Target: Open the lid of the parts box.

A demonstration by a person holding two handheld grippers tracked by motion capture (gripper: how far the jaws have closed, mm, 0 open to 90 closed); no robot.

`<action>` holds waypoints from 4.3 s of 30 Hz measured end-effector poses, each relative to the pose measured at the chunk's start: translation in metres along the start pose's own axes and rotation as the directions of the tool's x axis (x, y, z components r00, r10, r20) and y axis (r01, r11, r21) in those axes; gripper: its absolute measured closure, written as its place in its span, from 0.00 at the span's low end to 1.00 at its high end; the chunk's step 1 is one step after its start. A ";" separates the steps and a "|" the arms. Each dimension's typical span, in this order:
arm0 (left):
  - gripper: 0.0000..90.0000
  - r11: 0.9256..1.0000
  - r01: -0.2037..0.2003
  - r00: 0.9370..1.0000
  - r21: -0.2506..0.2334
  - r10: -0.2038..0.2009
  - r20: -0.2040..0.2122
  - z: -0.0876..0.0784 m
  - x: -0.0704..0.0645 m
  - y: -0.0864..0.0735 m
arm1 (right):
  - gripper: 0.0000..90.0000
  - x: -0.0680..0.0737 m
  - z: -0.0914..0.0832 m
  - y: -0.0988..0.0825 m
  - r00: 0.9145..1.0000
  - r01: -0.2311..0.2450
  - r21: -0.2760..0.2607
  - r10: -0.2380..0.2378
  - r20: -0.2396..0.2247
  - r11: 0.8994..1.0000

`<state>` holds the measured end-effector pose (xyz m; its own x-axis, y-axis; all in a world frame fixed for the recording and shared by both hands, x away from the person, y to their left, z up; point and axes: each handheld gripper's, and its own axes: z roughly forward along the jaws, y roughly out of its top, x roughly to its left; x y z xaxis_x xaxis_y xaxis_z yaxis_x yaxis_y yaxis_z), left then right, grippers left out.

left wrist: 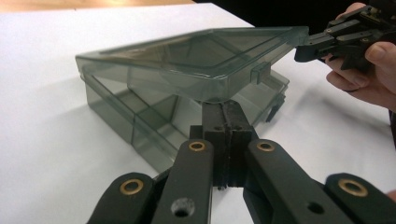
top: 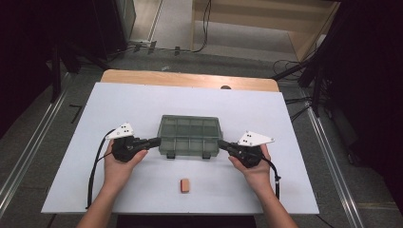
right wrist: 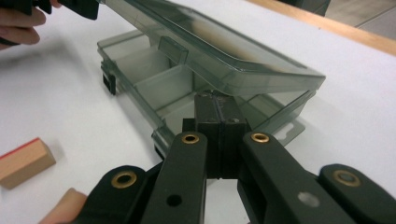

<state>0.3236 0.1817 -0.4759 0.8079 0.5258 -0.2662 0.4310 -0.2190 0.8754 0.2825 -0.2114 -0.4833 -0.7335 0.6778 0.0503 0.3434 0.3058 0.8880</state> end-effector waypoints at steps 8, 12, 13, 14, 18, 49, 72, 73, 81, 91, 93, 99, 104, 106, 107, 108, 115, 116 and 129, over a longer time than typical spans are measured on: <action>1.00 0.998 -0.056 0.998 -0.018 0.056 -0.031 0.011 -0.006 0.016 | 0.98 -0.003 0.001 0.012 0.999 -0.021 -0.057 0.023 0.029 0.998; 1.00 0.998 -0.036 0.998 -0.052 0.033 -0.057 0.015 -0.004 0.022 | 0.98 -0.011 0.004 0.021 0.997 -0.063 -0.081 0.065 0.029 0.995; 1.00 0.998 -0.035 0.998 -0.059 0.031 -0.060 0.015 -0.004 0.024 | 0.98 -0.011 0.004 0.021 0.997 -0.063 -0.081 0.065 0.029 0.995; 1.00 0.997 -0.034 0.998 -0.063 0.030 -0.062 0.016 -0.003 0.026 | 0.99 -0.012 0.004 0.023 0.997 -0.061 -0.083 0.064 0.031 0.995; 1.00 0.996 -0.029 0.997 -0.080 0.023 -0.072 0.016 0.001 0.034 | 0.98 -0.016 0.007 0.031 0.997 -0.066 -0.086 0.069 0.032 0.994; 1.00 0.989 -0.024 0.984 -0.147 -0.003 -0.179 0.032 0.016 0.074 | 0.91 -0.044 0.009 0.063 0.993 -0.092 -0.159 0.103 0.064 0.983; 1.00 0.987 -0.010 0.981 -0.163 -0.022 -0.191 0.035 0.026 0.084 | 0.04 -0.061 0.029 0.051 0.961 -0.220 -0.146 0.240 0.136 0.965; 1.00 0.987 -0.007 0.981 -0.163 -0.025 -0.193 0.036 0.027 0.085 | 0.06 -0.060 0.031 0.050 0.960 -0.221 -0.145 0.241 0.142 0.964; 1.00 0.988 0.011 0.978 -0.155 -0.042 -0.202 0.039 0.032 0.084 | 0.33 -0.054 0.042 0.048 0.948 -0.209 -0.149 0.238 0.210 0.966; 1.00 0.986 0.020 0.976 -0.163 -0.055 -0.212 0.042 0.036 0.084 | 0.71 -0.054 0.046 0.049 0.944 -0.211 -0.189 0.250 0.214 0.959; 1.00 0.985 0.023 0.975 -0.171 -0.060 -0.212 0.043 0.036 0.085 | 0.73 -0.054 0.048 0.051 0.939 -0.214 -0.194 0.256 0.229 0.957; 1.00 0.985 0.022 0.977 -0.169 -0.057 -0.207 0.046 0.037 0.086 | 0.80 -0.059 0.053 0.056 0.914 -0.247 -0.199 0.296 0.276 0.948; 1.00 0.984 0.006 0.977 -0.178 -0.044 -0.208 0.040 0.035 0.080 | 0.89 -0.063 0.058 0.057 0.912 -0.267 -0.192 0.311 0.265 0.945; 0.97 0.982 0.010 0.977 -0.188 -0.050 -0.208 0.036 0.036 0.077 | 0.90 -0.063 0.059 0.059 0.909 -0.261 -0.184 0.306 0.282 0.948; 0.95 0.982 0.012 0.977 -0.189 -0.052 -0.208 0.035 0.038 0.076 | 0.90 -0.063 0.060 0.060 0.907 -0.266 -0.181 0.309 0.286 0.947; 0.93 0.982 0.015 0.976 -0.187 -0.055 -0.211 0.034 0.040 0.075 | 0.91 -0.064 0.061 0.061 0.905 -0.268 -0.178 0.310 0.290 0.947; 0.72 0.987 0.044 0.966 -0.152 -0.081 -0.247 0.044 0.051 0.070 | 0.91 -0.069 0.064 0.062 0.903 -0.285 -0.177 0.325 0.280 0.942; 0.70 0.990 0.049 0.961 -0.134 -0.083 -0.263 0.048 0.054 0.068 | 0.91 -0.070 0.064 0.062 0.902 -0.288 -0.177 0.328 0.279 0.941; 0.85 0.994 0.086 0.946 -0.069 -0.103 -0.306 0.068 0.064 0.055 | 0.91 -0.076 0.068 0.063 0.896 -0.313 -0.173 0.350 0.273 0.934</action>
<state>0.4263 0.1478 -0.4723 0.5973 0.7717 -0.2186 0.4701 -0.1159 0.8750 0.4002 -0.1979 -0.4620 -0.3766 0.8970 0.2313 0.4490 -0.0417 0.8926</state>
